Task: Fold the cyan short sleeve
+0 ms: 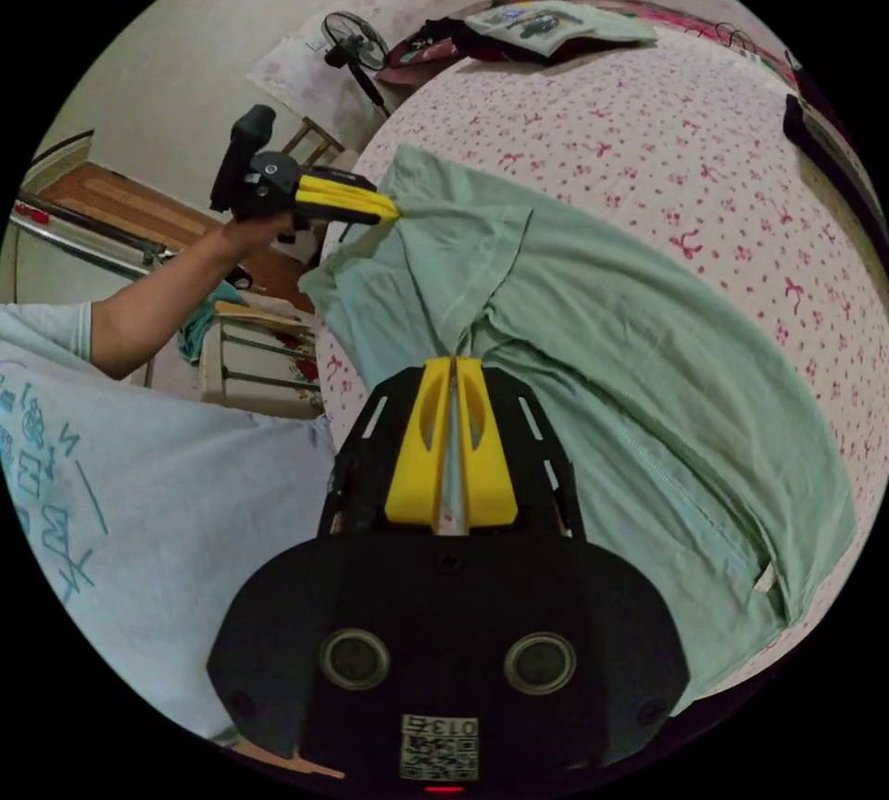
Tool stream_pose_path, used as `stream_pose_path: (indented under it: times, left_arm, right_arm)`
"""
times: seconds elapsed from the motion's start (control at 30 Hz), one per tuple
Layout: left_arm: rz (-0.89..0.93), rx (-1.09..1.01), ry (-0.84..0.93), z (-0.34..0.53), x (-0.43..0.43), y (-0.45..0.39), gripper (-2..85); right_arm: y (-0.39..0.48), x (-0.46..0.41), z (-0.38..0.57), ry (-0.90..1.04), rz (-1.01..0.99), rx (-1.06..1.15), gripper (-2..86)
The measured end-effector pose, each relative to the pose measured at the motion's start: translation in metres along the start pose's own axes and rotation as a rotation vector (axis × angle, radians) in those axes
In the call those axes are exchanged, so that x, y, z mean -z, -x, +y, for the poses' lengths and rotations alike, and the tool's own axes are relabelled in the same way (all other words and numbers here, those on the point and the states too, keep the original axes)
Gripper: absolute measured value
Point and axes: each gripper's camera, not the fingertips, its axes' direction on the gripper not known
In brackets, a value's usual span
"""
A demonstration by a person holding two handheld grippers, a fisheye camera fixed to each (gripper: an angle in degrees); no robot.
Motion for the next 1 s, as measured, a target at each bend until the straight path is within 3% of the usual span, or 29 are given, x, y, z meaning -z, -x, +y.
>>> stream_pose_path:
  times: [0.23, 0.6, 0.8, 0.9, 1.0]
  left_arm:
    - [-0.045, 0.097, -0.131, 0.003, 0.027, -0.008, -0.2]
    - [-0.126, 0.161, -0.07, -0.012, 0.005, -0.014, -0.3]
    - [-0.168, 0.306, -0.053, 0.015, 0.02, -0.005, -0.3]
    - [-0.182, 0.333, -0.137, 0.017, 0.034, -0.011, -0.3]
    - [-0.167, 0.31, -0.098, 0.003, 0.024, -0.019, -0.4]
  right_arm:
    - [0.01, 0.032, -0.008, -0.196, 0.12, 0.033, 1.6]
    - [0.056, -0.023, -0.051, -0.053, 0.274, 0.231, 0.1]
    - [0.059, 0.017, -0.006, -0.222, 0.319, 0.132, 0.2]
    - [0.06, 0.032, 0.035, -0.214, 0.454, 0.105, 0.5]
    - [0.052, 0.033, 0.074, -0.166, 0.576, 0.036, 1.0]
